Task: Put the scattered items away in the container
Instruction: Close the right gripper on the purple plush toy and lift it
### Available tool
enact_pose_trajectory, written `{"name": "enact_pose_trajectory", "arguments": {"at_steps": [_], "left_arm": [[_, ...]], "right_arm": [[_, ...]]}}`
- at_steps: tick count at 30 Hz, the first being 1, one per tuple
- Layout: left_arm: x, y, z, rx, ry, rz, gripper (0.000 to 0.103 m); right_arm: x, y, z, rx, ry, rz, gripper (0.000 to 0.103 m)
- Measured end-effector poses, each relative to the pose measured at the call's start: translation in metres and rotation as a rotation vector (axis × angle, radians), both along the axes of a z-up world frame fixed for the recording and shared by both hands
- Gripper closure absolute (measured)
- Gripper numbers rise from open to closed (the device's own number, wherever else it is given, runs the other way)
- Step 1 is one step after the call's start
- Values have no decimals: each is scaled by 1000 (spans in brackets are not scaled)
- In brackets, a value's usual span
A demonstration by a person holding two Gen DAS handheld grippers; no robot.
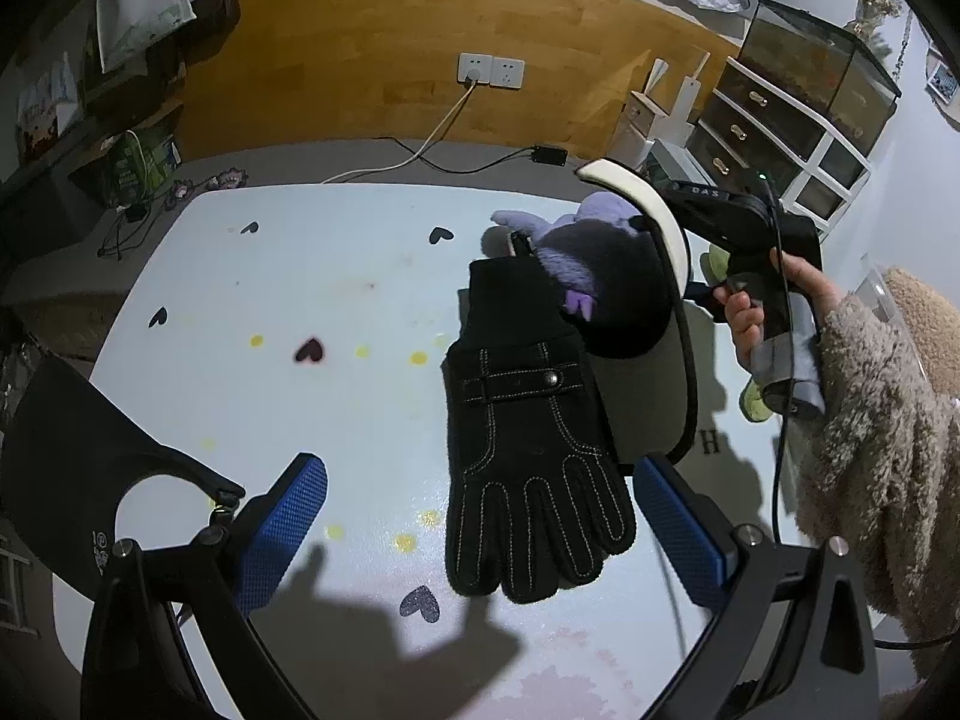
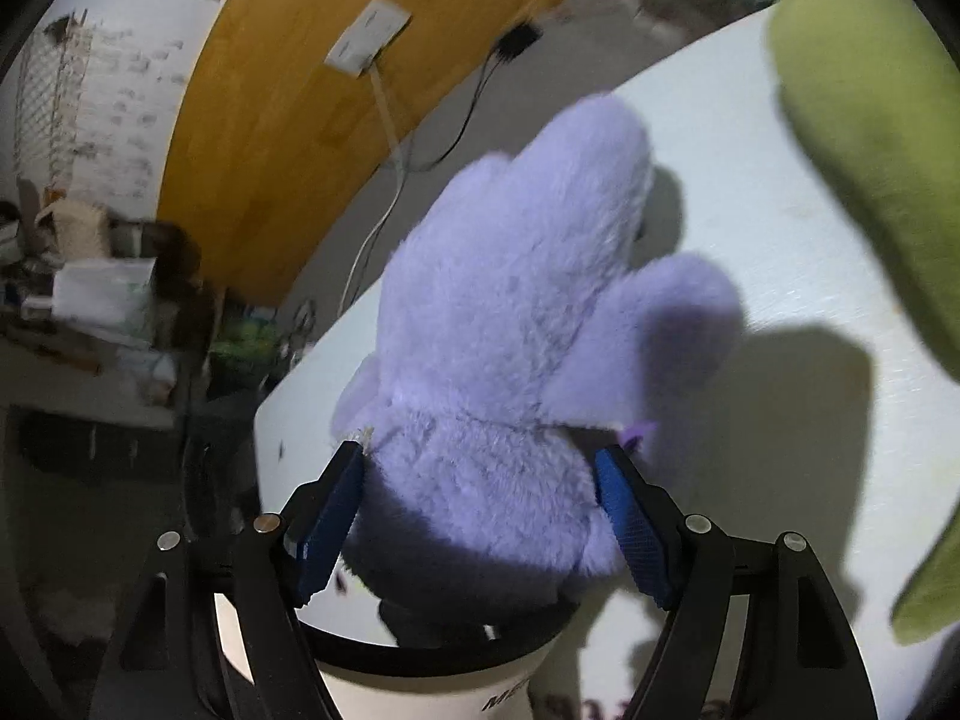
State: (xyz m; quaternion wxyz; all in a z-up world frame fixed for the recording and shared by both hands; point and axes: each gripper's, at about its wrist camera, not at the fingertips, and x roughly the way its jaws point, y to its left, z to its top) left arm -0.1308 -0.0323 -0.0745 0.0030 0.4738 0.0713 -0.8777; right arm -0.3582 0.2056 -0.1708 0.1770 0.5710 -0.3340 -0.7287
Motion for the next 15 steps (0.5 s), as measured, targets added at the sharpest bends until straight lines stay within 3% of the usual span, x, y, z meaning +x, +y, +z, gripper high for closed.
{"name": "enact_pose_trajectory", "arguments": {"at_steps": [4,6,9,15], "left_arm": [[2,-2,0,3,2,3,0],[3,-3,1,4,6,7,0],[6,-6,3,8,18,14,0],[15,-6,10,41,58,-3,0]], "right_arm": [[9,-26,0,-19,-2,126,26],[20,-40,1,-40,-4,174,40],[38,-59,5,-36,20,220,52],[57,-74,43,3,122,227,62]]}}
